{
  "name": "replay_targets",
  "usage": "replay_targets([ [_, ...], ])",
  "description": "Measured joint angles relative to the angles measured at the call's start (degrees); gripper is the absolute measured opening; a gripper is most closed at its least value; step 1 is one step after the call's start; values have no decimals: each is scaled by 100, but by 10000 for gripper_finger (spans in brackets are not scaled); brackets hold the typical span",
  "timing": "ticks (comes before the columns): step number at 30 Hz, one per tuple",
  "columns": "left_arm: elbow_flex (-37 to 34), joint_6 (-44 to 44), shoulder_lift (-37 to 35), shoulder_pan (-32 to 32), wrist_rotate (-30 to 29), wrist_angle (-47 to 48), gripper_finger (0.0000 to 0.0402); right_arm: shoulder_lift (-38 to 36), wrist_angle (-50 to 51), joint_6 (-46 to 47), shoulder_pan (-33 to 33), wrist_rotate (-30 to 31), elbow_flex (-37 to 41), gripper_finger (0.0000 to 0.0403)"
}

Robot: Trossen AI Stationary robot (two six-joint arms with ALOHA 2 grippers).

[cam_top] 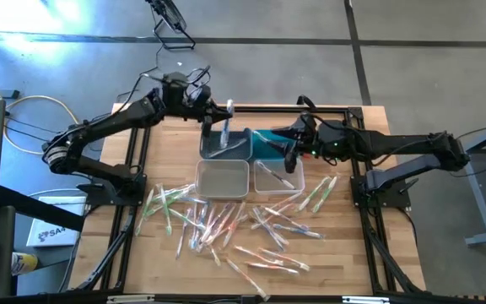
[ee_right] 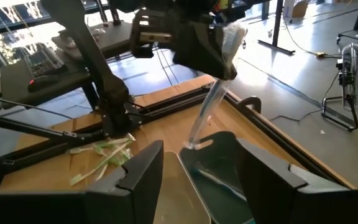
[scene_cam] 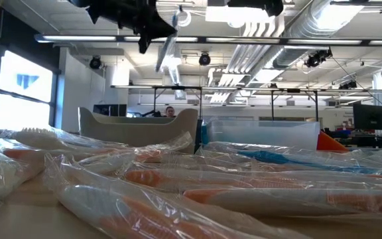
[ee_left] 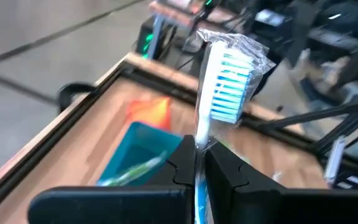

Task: Pick & Place Toothbrushes
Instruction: Put the blue toothbrush into the dark blue bin

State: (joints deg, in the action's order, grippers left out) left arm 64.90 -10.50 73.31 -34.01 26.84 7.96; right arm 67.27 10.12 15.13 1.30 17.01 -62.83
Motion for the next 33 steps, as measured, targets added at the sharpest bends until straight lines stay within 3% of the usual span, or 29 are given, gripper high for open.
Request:
replay_targets([
  [14,455,781,1009,-199,-660,1300,8,139,138,27,-2,104,0,183],
  [28,458,1074,1953,-1,-838,1565,8,148,324,171,-2,173,0,183],
  [33,458,1167,2158,259,-1202,1604,8,148,327,160,0,276,0,183],
])
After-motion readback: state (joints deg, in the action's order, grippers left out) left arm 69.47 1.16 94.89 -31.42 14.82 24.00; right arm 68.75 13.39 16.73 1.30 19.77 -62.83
